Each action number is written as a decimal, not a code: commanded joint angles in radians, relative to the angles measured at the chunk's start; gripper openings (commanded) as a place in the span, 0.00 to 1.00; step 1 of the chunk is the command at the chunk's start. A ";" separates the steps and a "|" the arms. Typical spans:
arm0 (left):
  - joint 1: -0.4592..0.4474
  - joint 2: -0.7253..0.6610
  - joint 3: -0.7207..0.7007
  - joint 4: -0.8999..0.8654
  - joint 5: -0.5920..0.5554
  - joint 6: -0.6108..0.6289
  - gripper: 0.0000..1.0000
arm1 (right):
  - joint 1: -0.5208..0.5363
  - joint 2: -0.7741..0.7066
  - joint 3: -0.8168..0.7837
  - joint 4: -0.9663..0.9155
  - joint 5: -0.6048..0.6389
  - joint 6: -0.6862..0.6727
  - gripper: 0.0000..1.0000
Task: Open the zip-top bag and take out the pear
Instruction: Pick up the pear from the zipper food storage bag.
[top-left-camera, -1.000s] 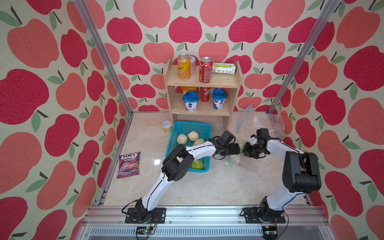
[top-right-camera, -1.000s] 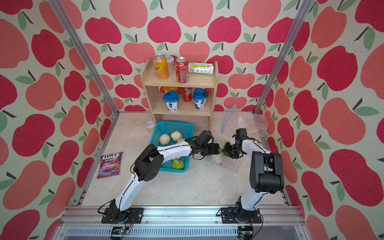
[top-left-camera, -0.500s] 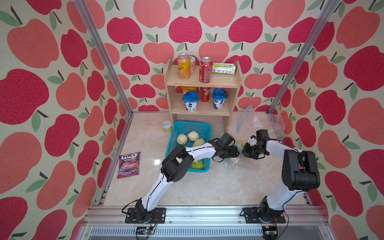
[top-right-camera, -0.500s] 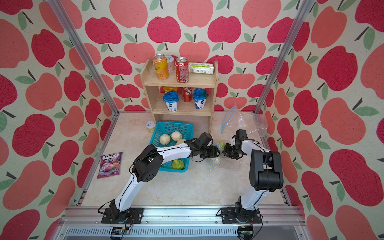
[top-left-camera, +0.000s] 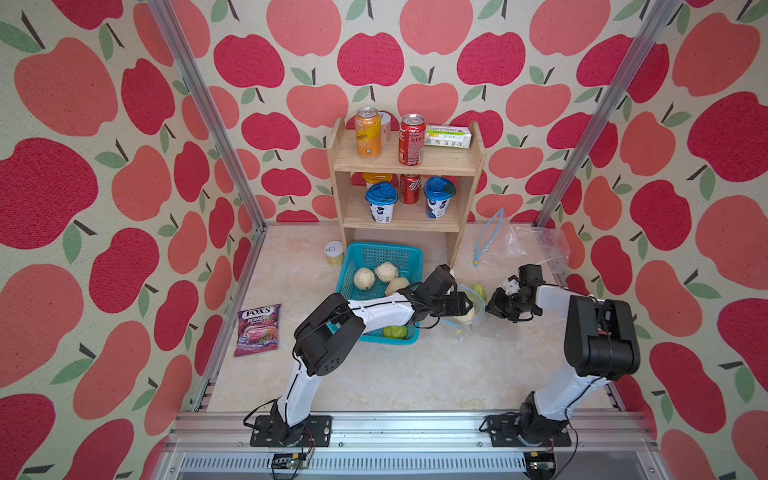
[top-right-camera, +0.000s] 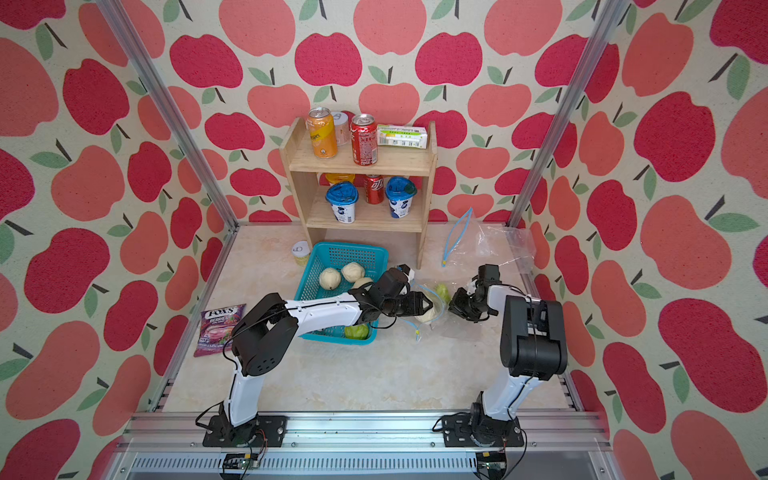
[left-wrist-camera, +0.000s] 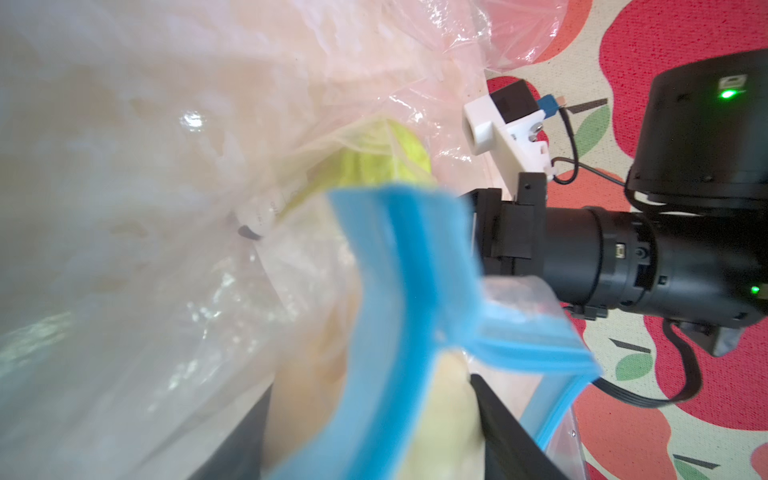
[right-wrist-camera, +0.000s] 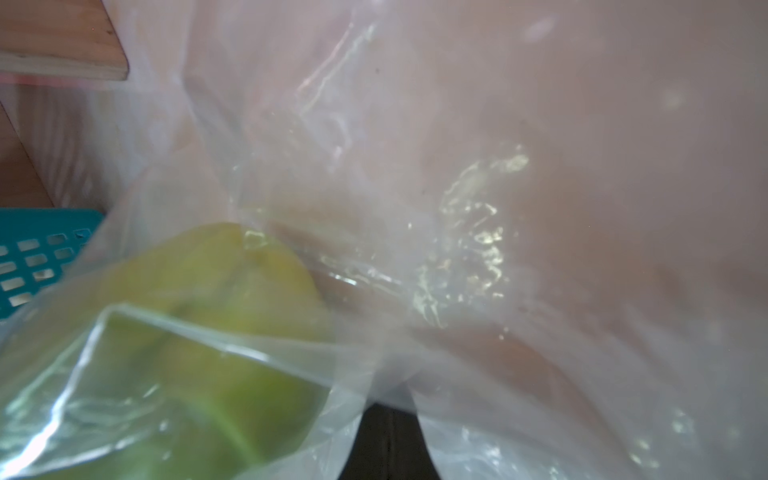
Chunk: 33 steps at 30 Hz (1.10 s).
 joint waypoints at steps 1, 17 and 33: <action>-0.010 -0.075 -0.034 0.060 -0.015 0.002 0.52 | -0.007 0.036 -0.037 -0.029 0.094 0.015 0.00; -0.019 -0.215 -0.209 0.518 0.159 0.122 0.48 | -0.009 0.044 -0.044 -0.033 0.137 0.010 0.00; 0.178 -0.651 -0.163 -0.336 -0.088 0.309 0.45 | 0.010 -0.016 -0.035 -0.039 0.129 -0.041 0.00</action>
